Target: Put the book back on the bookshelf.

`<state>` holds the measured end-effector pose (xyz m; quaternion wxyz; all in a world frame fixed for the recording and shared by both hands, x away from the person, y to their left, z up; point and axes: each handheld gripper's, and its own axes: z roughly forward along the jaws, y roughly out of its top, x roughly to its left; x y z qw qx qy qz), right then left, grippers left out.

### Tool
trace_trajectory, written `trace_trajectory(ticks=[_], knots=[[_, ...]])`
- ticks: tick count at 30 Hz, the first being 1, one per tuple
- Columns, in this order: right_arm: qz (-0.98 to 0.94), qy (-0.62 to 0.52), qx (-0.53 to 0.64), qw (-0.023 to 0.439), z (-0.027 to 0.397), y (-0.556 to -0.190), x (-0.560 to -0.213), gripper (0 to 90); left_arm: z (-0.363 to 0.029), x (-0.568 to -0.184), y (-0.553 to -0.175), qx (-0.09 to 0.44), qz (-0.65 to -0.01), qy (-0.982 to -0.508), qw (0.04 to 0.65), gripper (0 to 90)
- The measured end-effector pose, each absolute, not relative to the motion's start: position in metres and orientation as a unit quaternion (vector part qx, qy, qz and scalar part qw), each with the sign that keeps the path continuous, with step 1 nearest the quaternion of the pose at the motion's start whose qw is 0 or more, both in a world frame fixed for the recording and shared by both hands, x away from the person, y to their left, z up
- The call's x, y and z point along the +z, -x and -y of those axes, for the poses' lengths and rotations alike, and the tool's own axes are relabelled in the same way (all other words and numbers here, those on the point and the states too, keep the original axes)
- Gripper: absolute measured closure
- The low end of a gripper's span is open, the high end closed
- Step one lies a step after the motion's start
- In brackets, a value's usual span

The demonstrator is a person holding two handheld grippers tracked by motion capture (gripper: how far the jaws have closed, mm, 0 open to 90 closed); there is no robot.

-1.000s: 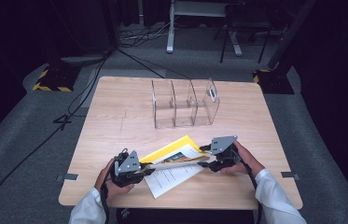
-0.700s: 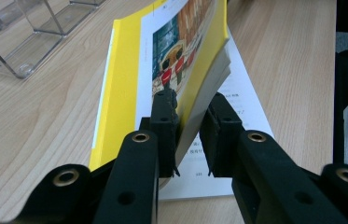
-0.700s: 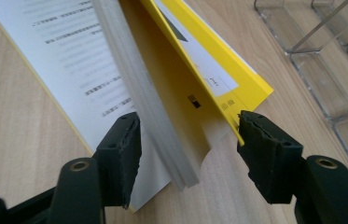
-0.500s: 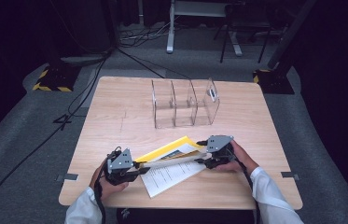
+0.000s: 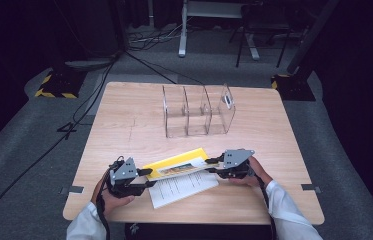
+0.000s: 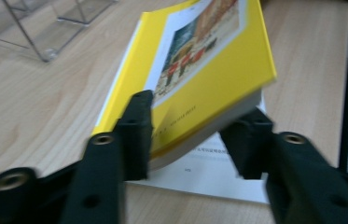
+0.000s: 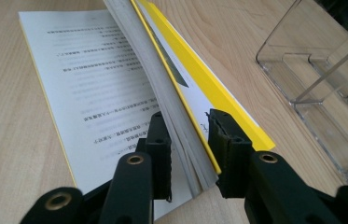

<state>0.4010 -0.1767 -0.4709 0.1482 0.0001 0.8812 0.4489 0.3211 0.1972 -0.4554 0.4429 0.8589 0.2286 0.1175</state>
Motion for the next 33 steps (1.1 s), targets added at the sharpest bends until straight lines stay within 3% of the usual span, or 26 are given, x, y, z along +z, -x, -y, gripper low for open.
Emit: trace_trajectory(ticks=[1,5,11,12,16,18,21,26,29,33], knots=[[-0.881,0.000,0.449,0.148,0.177,-0.401,-0.471,72.2,-0.195,-0.453,-0.320,0.132,-0.235,-0.860,0.433,50.5],[-0.882,0.009,0.444,0.157,0.174,-0.395,-0.465,74.1,-0.179,-0.443,-0.313,0.137,-0.227,-0.864,0.427,34.5],[-0.881,0.020,0.447,0.155,0.170,-0.387,-0.460,77.6,-0.158,-0.439,-0.314,0.166,-0.222,-0.873,0.401,31.2],[-0.881,0.022,0.446,0.155,0.169,-0.386,-0.460,77.8,-0.157,-0.440,-0.316,0.166,-0.223,-0.873,0.400,33.0],[-0.881,0.024,0.446,0.154,0.168,-0.385,-0.461,77.8,-0.158,-0.441,-0.318,0.175,-0.211,-0.876,0.396,61.2],[-0.882,0.022,0.446,0.150,0.169,-0.384,-0.463,77.1,-0.160,-0.443,-0.318,0.172,-0.199,-0.882,0.392,68.4],[-0.880,0.014,0.456,0.134,0.170,-0.386,-0.465,73.5,-0.162,-0.446,-0.319,0.165,-0.187,-0.886,0.391,72.6],[-0.878,-0.029,0.465,0.107,0.174,-0.400,-0.476,58.9,-0.166,-0.448,-0.320,0.154,-0.182,-0.885,0.400,75.5],[-0.878,-0.040,0.463,0.110,0.175,-0.406,-0.481,59.4,-0.169,-0.449,-0.320,0.147,-0.184,-0.881,0.410,76.0],[-0.874,-0.019,0.470,0.126,0.174,-0.403,-0.480,70.8,-0.172,-0.447,-0.322,0.141,-0.186,-0.879,0.417,76.0]])
